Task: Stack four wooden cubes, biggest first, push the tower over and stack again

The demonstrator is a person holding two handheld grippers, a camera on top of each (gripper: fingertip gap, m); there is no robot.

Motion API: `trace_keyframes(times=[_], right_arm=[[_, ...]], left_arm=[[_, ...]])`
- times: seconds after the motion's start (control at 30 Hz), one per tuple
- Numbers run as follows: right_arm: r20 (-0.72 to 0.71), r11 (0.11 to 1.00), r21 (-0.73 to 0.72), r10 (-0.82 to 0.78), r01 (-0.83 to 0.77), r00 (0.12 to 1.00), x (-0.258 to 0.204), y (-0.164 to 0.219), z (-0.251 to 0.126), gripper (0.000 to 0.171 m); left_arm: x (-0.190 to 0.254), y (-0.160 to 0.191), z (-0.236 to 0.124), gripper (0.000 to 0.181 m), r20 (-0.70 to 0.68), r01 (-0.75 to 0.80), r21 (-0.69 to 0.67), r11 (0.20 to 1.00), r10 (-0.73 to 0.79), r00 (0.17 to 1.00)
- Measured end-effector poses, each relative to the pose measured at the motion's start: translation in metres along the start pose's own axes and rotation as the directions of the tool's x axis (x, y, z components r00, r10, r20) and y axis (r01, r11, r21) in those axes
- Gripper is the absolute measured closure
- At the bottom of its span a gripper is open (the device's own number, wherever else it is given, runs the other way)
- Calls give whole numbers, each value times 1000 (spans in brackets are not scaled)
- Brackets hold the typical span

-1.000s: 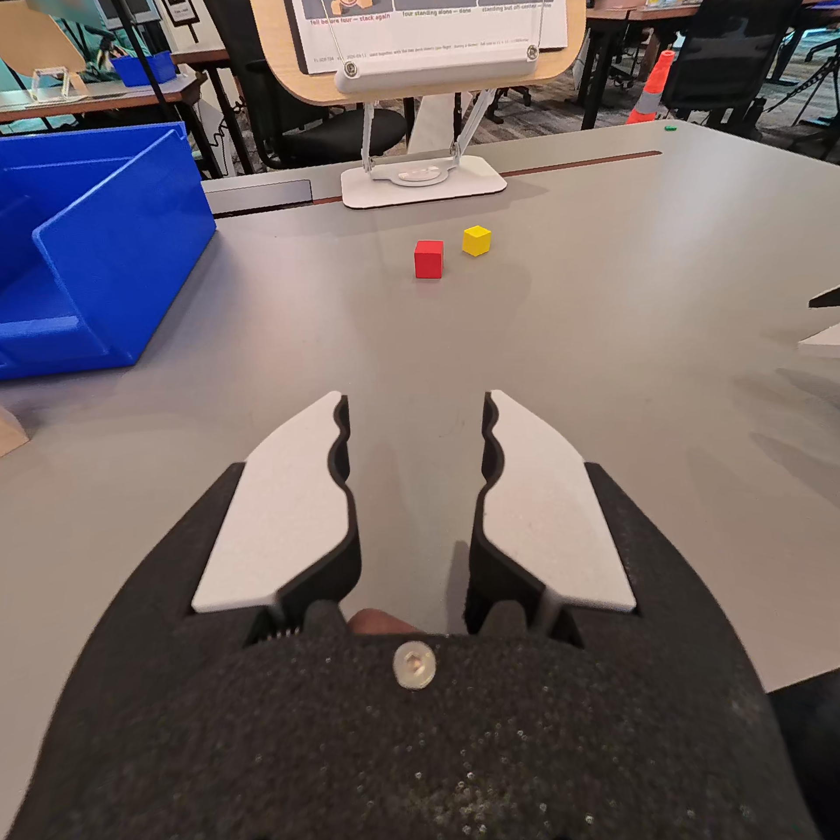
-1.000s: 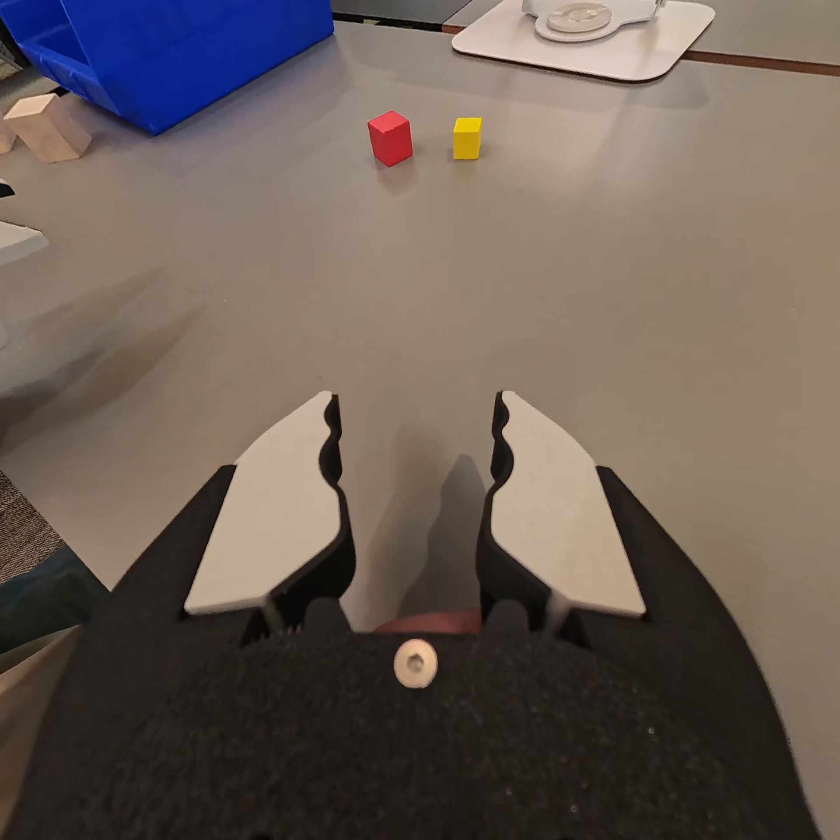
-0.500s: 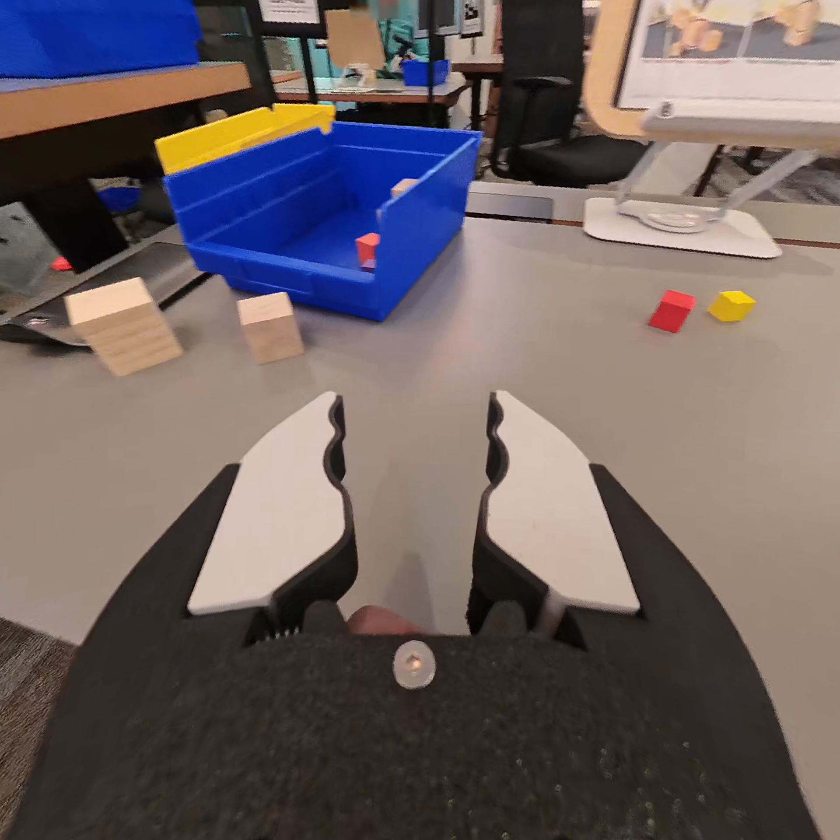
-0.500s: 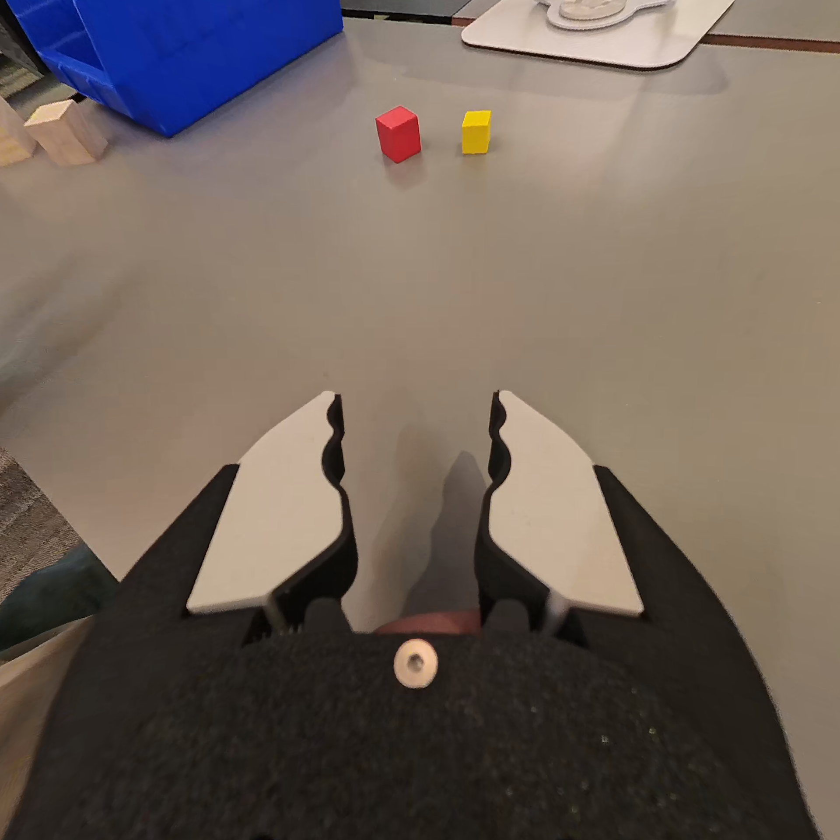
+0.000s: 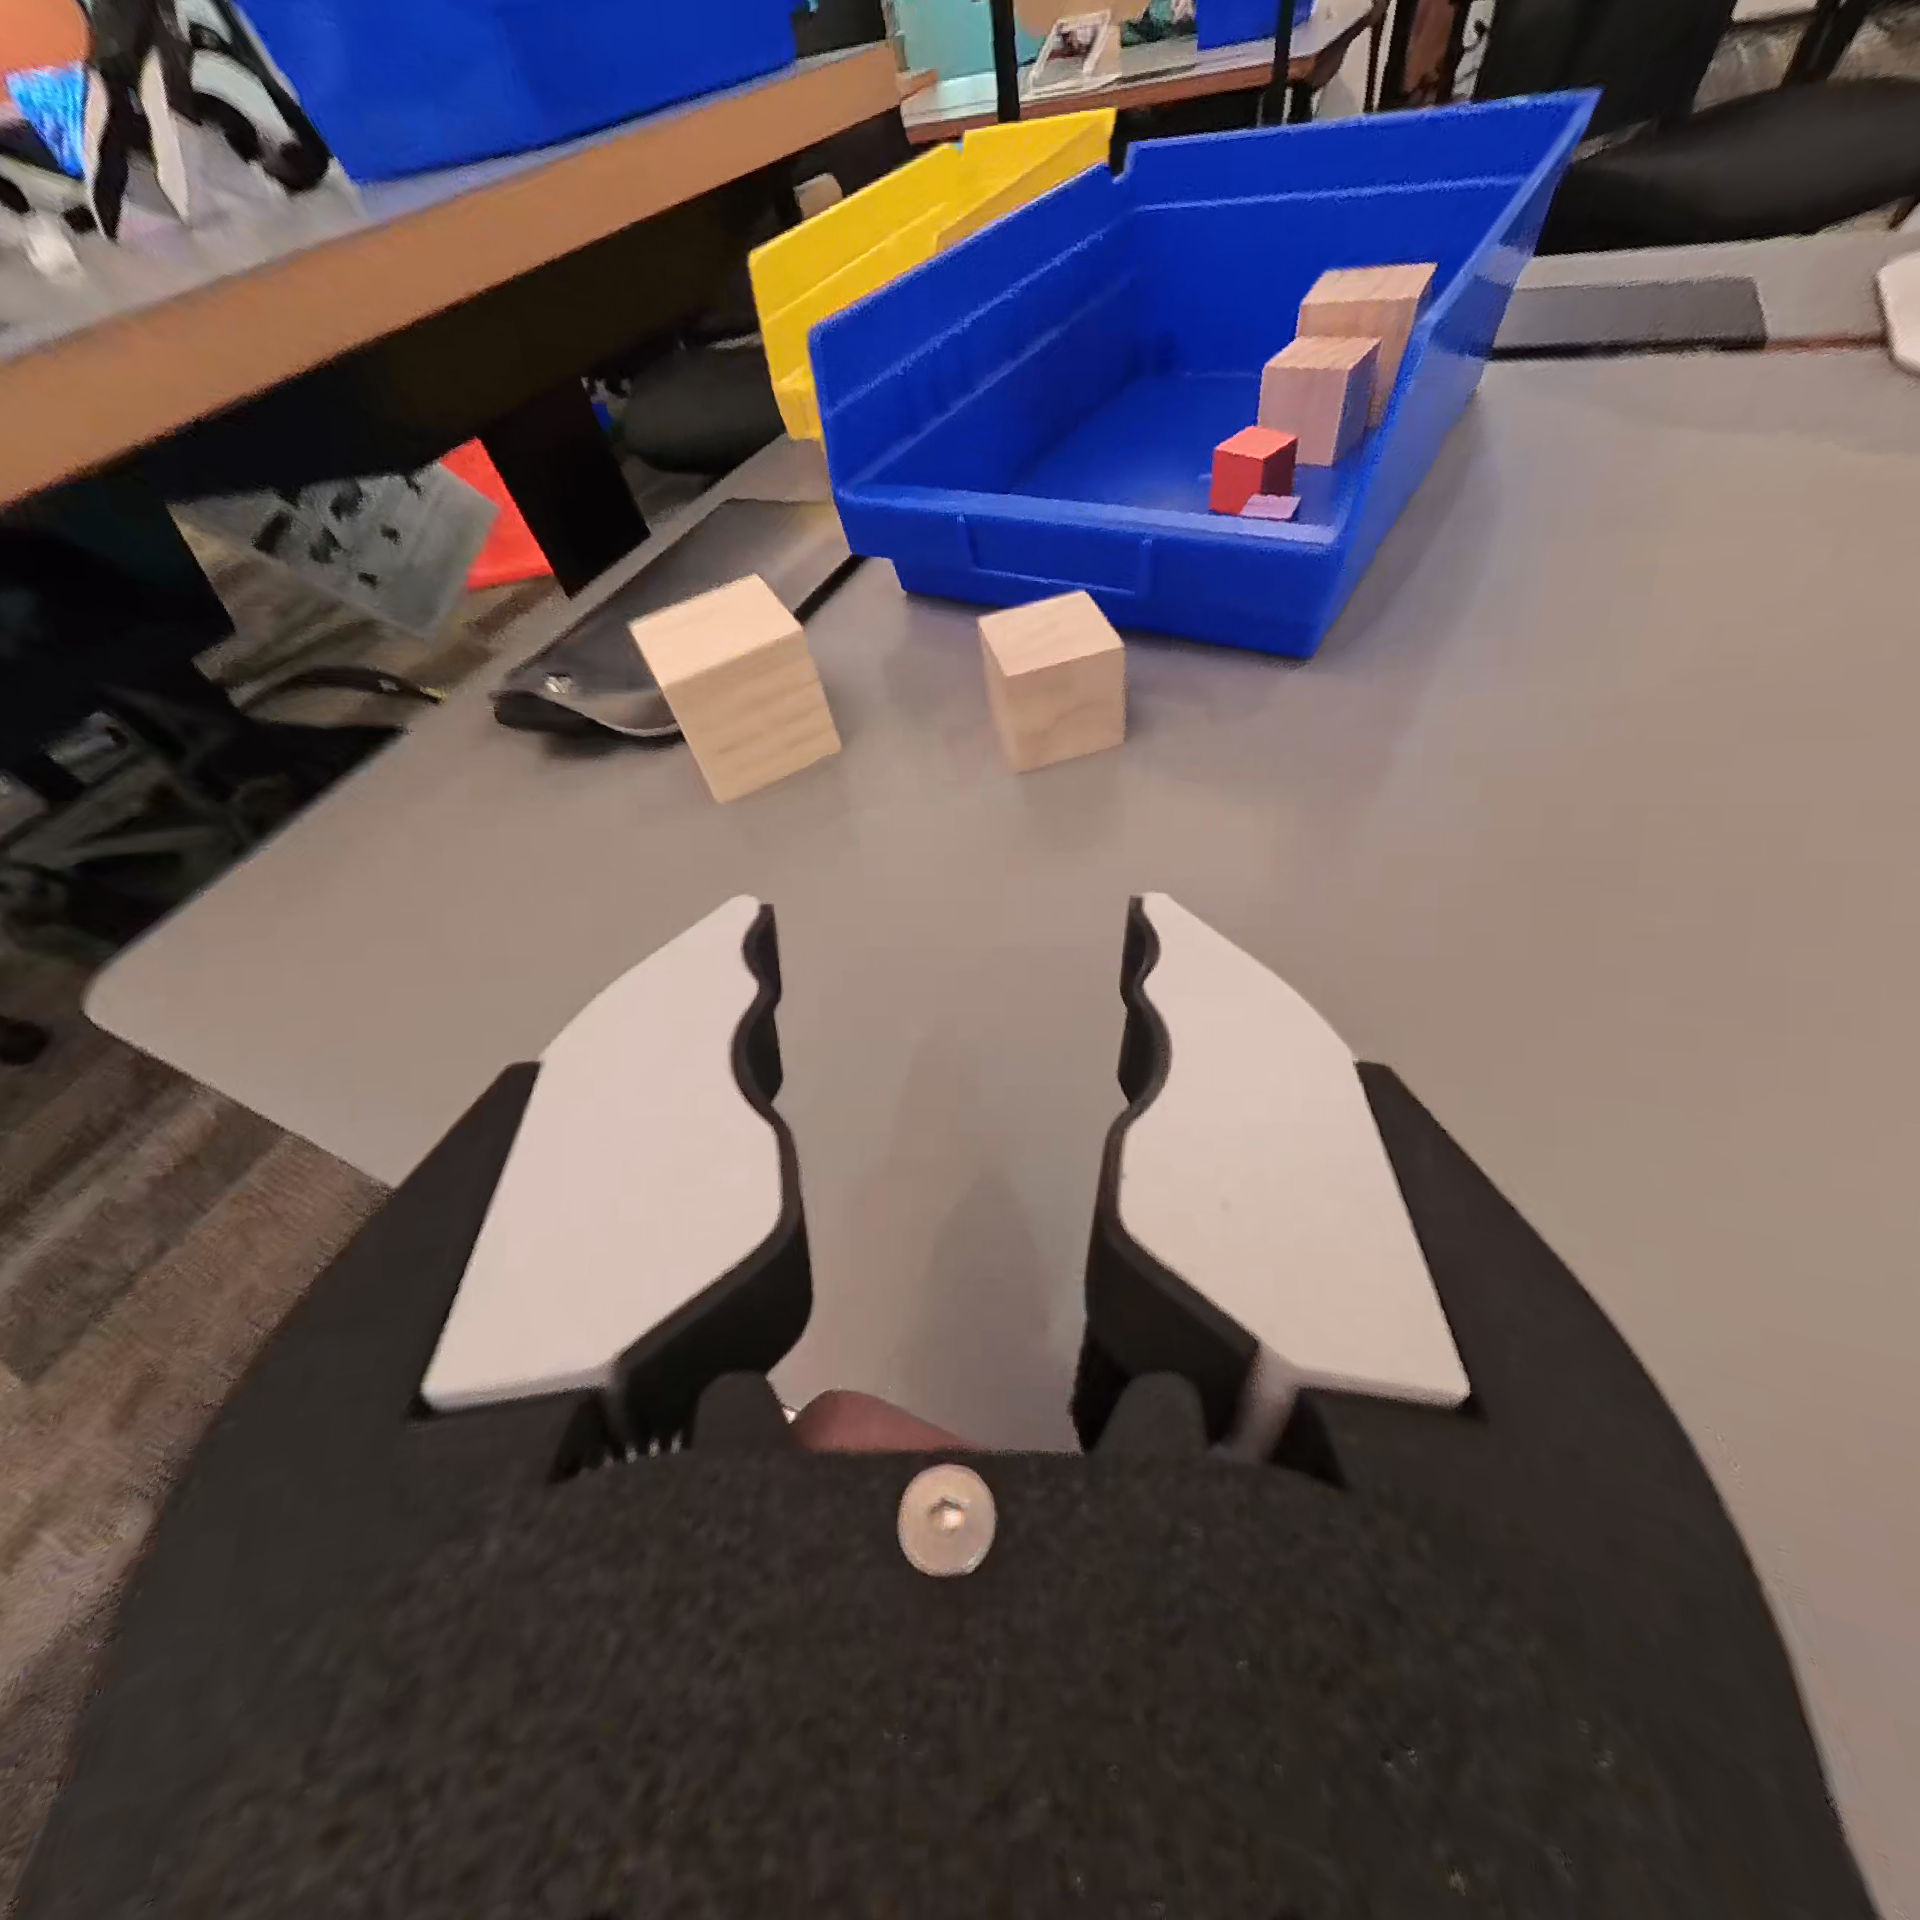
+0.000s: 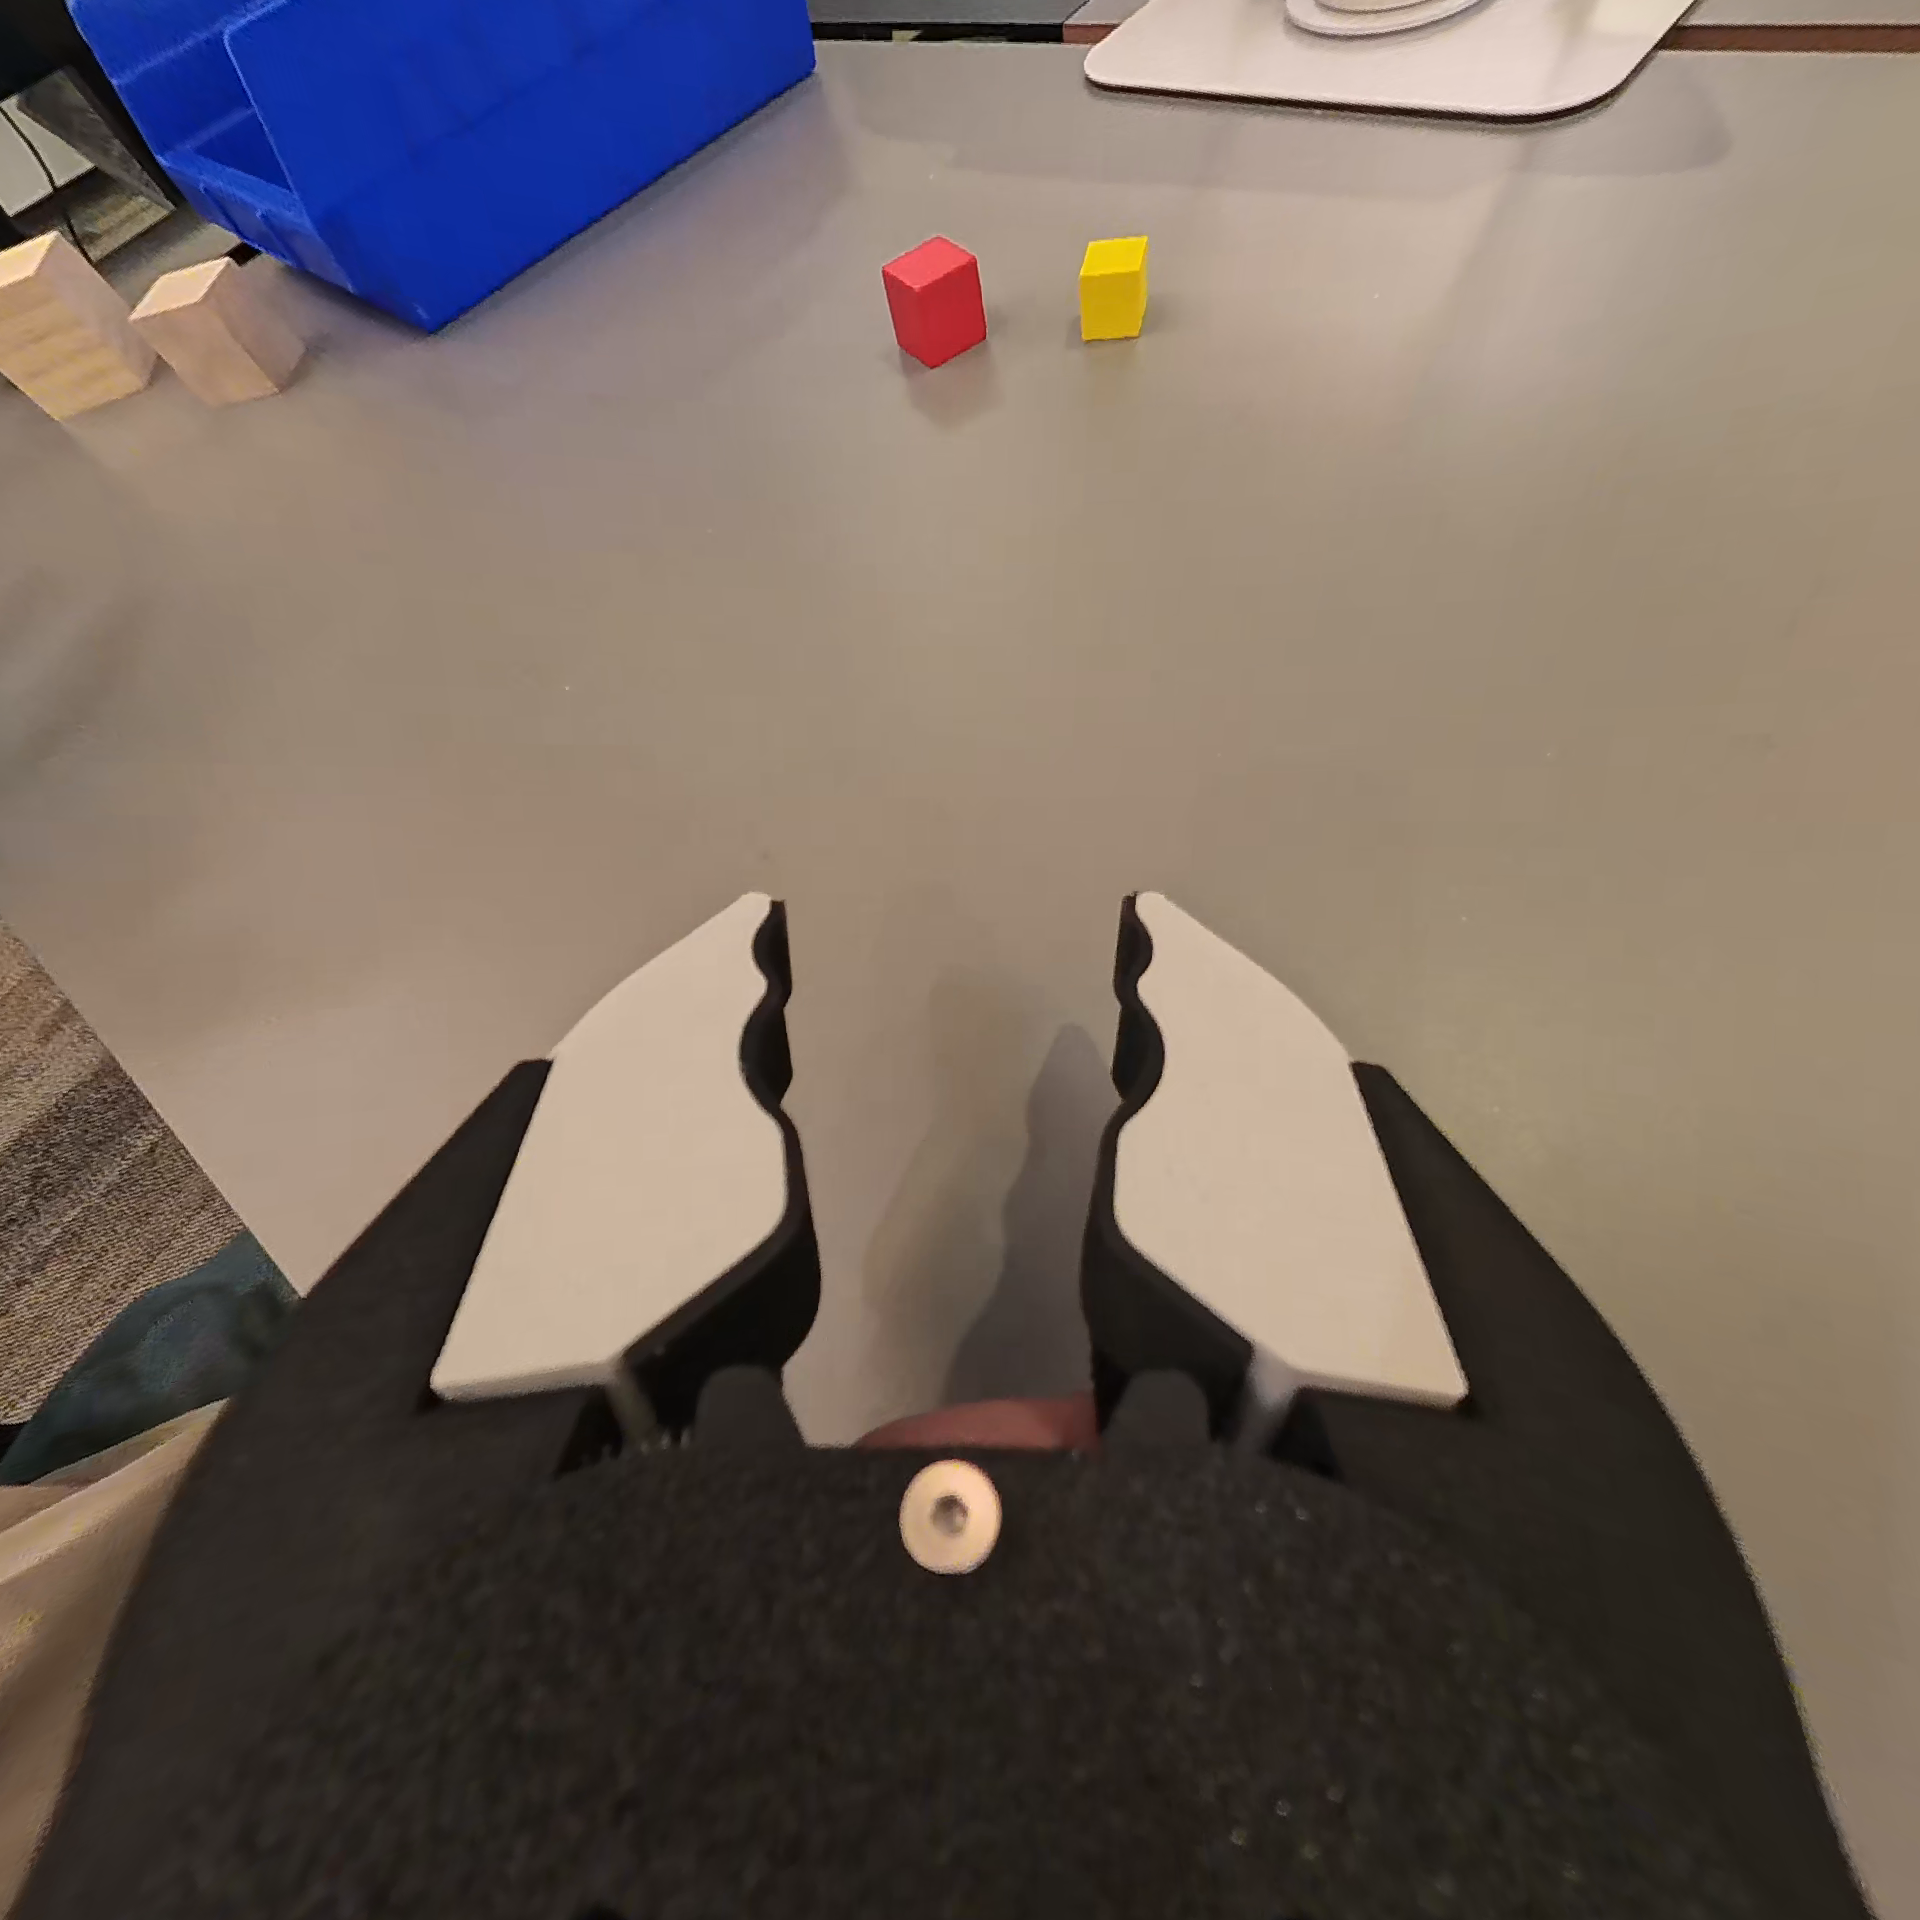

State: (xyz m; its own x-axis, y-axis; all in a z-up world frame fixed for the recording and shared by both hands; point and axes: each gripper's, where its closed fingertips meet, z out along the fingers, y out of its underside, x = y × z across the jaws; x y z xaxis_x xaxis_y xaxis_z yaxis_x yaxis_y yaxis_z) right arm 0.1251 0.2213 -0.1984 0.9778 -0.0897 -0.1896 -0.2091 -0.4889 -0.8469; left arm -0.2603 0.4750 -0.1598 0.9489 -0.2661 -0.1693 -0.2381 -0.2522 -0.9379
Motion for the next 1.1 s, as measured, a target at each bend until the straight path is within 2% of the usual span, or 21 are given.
trace_keyframes(times=[0.13,0.27,0.33,0.47,0.57,0.7,0.77,0.8,0.83,0.87,1.0,1.1], right_arm=[[-7,1000,-5,-18,18,1000,0,1,0,112],[-5,1000,-13,-19,19,1000,-1,2,1,113],[-4,1000,-17,-16,16,1000,-1,2,1,113],[-6,999,-23,-22,21,1000,-1,3,3,114],[-8,999,-29,-30,30,1000,-2,3,3,114],[-6,999,-35,-34,34,999,-3,4,4,115],[-4,999,-34,-34,33,999,-3,4,4,116],[-4,999,-34,-34,34,999,-3,4,4,116],[-3,999,-35,-34,34,999,-3,4,4,117],[-2,999,-36,-34,34,999,-3,4,4,117],[1,999,-40,-36,36,999,-4,5,4,118],[5,999,-37,-34,34,999,-4,4,4,119]], left_arm=[[-31,-15,29,123,-69,-260,-1,966,260,963],[-54,-21,73,115,-337,-424,-120,898,365,868],[-70,-23,97,114,-425,-538,-170,826,431,796],[-82,-18,134,108,-591,-732,-262,629,495,637],[-81,-13,156,107,-689,-783,-296,547,446,572],[-70,9,165,102,-805,-813,-349,466,295,514],[-71,19,170,99,-818,-844,-344,411,311,485],[-71,23,172,103,-820,-856,-337,392,325,471],[-73,27,175,117,-817,-869,-331,368,350,459],[-74,28,177,118,-816,-884,-308,353,380,436],[-73,27,175,118,-822,-901,-282,330,400,405],[-56,6,159,118,-829,-891,-222,397,403,386]])
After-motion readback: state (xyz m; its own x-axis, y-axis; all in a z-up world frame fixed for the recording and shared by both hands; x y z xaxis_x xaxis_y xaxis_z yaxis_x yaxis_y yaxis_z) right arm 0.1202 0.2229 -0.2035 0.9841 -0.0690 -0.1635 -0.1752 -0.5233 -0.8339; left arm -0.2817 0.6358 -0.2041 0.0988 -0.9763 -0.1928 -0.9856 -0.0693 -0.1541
